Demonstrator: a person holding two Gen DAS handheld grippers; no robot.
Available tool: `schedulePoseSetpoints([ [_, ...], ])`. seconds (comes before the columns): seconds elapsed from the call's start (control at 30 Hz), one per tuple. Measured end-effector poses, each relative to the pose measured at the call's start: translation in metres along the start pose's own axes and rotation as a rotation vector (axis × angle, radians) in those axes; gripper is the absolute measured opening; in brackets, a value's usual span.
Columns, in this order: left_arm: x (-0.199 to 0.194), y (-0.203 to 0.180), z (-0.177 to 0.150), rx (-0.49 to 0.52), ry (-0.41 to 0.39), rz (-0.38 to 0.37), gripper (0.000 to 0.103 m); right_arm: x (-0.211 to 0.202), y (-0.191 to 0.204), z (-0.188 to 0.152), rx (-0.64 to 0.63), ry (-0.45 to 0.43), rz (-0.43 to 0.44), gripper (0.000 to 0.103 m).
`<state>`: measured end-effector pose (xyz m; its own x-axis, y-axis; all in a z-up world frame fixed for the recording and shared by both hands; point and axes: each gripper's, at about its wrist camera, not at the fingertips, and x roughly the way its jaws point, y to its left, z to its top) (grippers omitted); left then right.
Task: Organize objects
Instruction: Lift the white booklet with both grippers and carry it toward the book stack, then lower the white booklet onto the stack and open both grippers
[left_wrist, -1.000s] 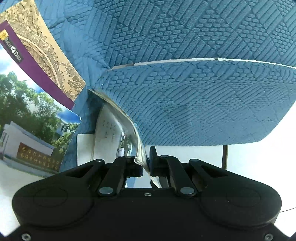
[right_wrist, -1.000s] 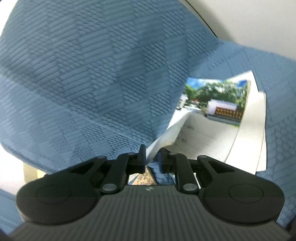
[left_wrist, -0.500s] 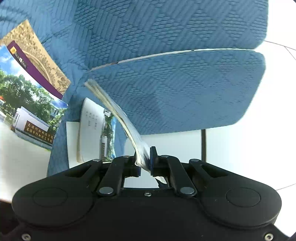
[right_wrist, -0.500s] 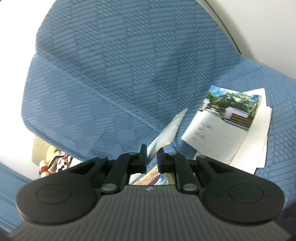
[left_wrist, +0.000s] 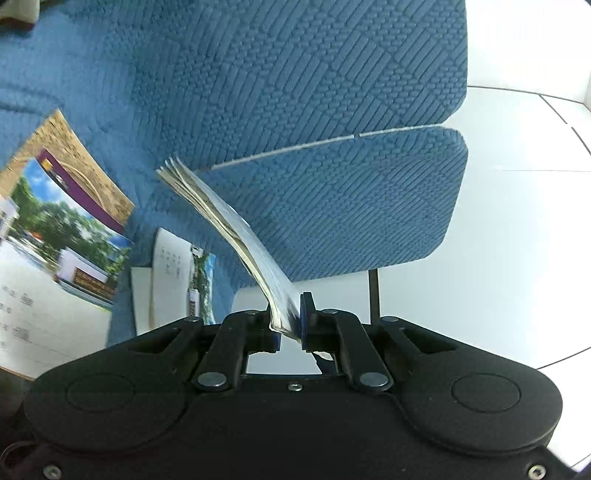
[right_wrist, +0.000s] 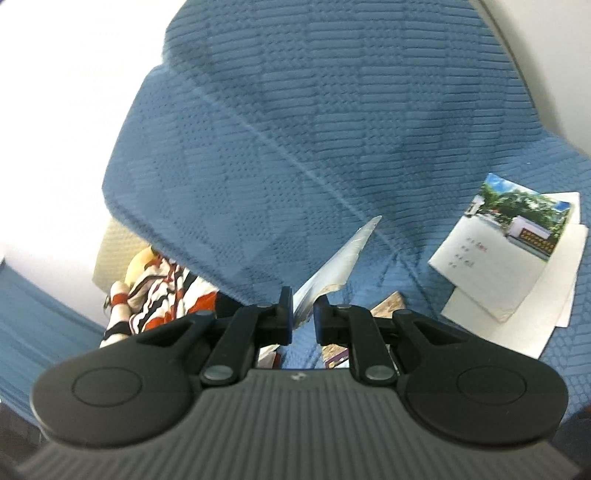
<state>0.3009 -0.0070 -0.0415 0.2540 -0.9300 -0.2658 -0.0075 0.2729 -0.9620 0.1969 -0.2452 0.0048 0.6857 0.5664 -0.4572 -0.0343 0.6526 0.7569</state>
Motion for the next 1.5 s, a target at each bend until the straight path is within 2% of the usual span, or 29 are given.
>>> schedulePoseSetpoints([
  [0.33,-0.034,0.034,0.013,-0.016,-0.018,0.059,0.008,0.031,0.006,-0.033,-0.046,0.088,0.0,0.015],
  [0.5,-0.031,0.057,0.012,-0.019,-0.017,0.094,0.008,0.043,-0.002,-0.048,-0.058,0.12,-0.019,0.015],
  [0.9,-0.029,0.11,0.006,0.01,0.001,0.245,0.011,0.075,-0.022,-0.092,-0.171,0.174,-0.087,0.016],
  [1.33,-0.022,0.135,-0.014,0.085,0.047,0.389,0.01,0.084,-0.043,-0.12,-0.233,0.211,-0.192,0.016],
  [1.5,-0.019,0.143,-0.022,0.093,0.067,0.421,0.01,0.087,-0.051,-0.13,-0.268,0.231,-0.24,0.016],
])
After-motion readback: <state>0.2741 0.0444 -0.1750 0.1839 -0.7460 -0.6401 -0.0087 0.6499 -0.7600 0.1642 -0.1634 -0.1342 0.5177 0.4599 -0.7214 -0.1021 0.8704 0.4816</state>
